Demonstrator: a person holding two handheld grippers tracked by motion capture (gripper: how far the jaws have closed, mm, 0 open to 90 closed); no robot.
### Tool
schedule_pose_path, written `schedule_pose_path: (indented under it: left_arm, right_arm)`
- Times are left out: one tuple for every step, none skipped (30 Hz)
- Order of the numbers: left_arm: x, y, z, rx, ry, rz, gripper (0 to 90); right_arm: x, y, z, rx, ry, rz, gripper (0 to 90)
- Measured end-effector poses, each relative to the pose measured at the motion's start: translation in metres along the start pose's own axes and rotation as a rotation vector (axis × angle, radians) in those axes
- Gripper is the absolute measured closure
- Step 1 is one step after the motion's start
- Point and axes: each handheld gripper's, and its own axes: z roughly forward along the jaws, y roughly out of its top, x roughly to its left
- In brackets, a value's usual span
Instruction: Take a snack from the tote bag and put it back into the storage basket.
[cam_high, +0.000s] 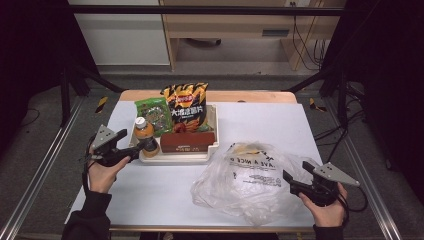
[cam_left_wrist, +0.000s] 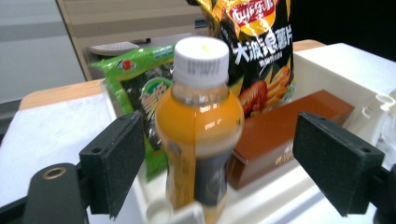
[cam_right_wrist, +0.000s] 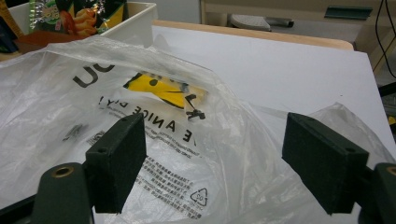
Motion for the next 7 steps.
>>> schedule_pose_path:
  left_arm:
    - [0.0,-0.002,-0.003,0.002,0.001,0.0,16.0]
    - [-0.001,-0.005,-0.005,0.005,0.001,-0.002,15.9]
    - [-0.002,-0.008,-0.007,0.006,0.0,-0.007,15.9]
    - [-0.002,-0.011,-0.009,0.005,0.0,-0.01,15.9]
    - [-0.002,-0.013,-0.01,0.011,0.001,-0.008,15.9]
    - [-0.002,-0.016,-0.012,0.017,0.0,-0.006,15.9]
    - [-0.002,-0.018,-0.013,0.017,-0.001,-0.01,15.9]
  right_arm:
    - [0.0,0.0,0.0,0.001,-0.002,0.002,21.1]
    - [0.0,0.0,0.0,0.002,-0.003,0.004,20.8]
    - [0.0,0.0,0.0,0.002,-0.005,0.004,20.8]
    - [-0.001,0.0,-0.001,0.001,-0.005,0.003,20.8]
    - [-0.001,0.0,-0.001,0.002,-0.008,0.0,20.8]
    - [-0.001,0.0,-0.001,0.001,-0.009,0.003,20.8]
    - [-0.001,0.0,-0.001,0.0,-0.009,0.005,20.8]
